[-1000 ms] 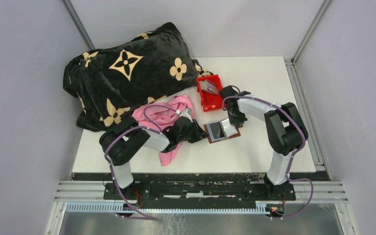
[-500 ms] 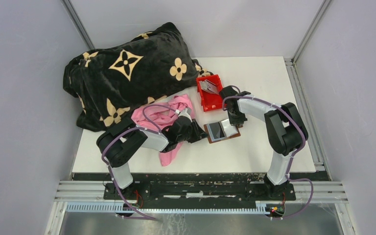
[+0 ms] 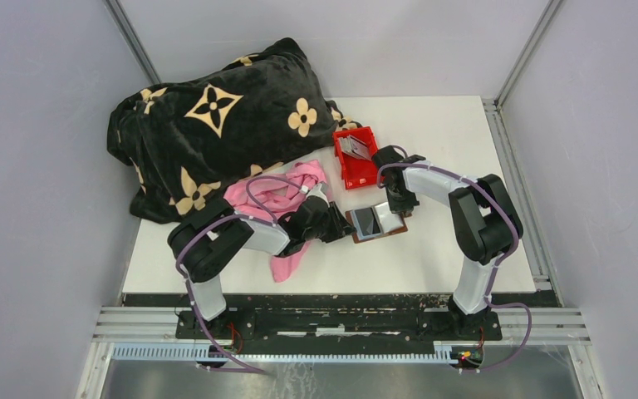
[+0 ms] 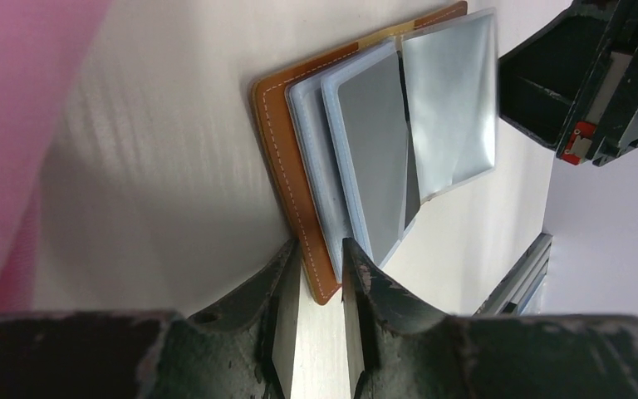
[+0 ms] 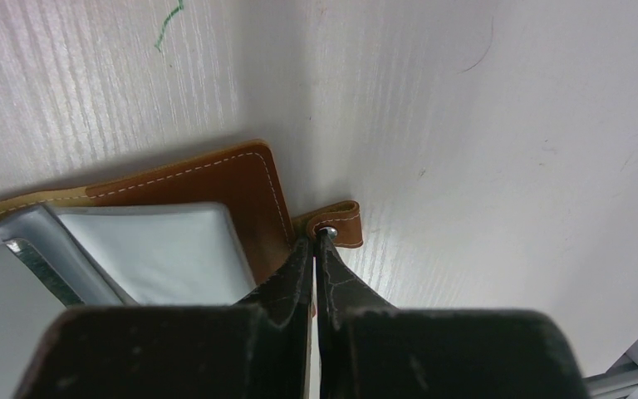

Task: Put the credit cards into the card holder
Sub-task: Close the card holder at the center of the board.

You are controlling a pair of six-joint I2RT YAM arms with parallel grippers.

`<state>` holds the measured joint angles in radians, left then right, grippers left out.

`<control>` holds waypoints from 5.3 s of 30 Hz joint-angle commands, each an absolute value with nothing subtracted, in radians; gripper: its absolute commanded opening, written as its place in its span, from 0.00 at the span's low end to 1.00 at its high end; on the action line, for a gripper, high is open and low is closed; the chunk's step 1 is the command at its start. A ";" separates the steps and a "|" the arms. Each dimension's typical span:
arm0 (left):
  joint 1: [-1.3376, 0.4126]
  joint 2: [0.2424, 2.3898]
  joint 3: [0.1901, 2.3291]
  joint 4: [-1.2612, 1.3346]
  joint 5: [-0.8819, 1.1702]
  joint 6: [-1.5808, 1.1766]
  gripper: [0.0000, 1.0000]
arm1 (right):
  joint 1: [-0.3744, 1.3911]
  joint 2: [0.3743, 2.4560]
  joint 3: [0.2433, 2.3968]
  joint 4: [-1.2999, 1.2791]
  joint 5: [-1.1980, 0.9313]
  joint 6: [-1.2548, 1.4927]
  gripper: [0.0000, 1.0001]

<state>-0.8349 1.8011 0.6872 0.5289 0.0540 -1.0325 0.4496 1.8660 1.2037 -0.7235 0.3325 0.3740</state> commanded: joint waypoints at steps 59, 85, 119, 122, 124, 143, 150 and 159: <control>-0.928 1.803 0.898 0.543 -0.006 -0.944 0.33 | 0.597 1.884 1.236 -0.739 0.150 0.450 0.01; -0.939 1.853 0.962 0.452 0.028 -0.898 0.33 | 0.489 1.753 1.179 -0.703 0.181 0.470 0.24; -0.976 1.890 1.004 0.228 -0.023 -0.809 0.32 | 0.486 1.674 1.172 -0.731 0.288 0.452 0.41; -0.978 1.904 1.029 0.184 -0.032 -0.802 0.32 | 0.484 1.672 1.167 -0.729 0.287 0.451 0.41; -0.980 1.908 1.036 0.172 -0.036 -0.802 0.32 | 0.485 1.675 1.166 -0.727 0.277 0.451 0.41; -0.990 1.937 1.101 0.013 -0.086 -0.791 0.32 | 0.499 1.703 1.202 -0.724 0.217 0.453 0.44; -0.991 1.942 1.115 -0.015 -0.095 -0.775 0.32 | 0.507 1.744 1.220 -0.726 0.225 0.451 0.43; -0.989 1.944 1.115 -0.024 -0.101 -0.769 0.32 | 0.506 1.763 1.205 -0.706 0.246 0.454 0.26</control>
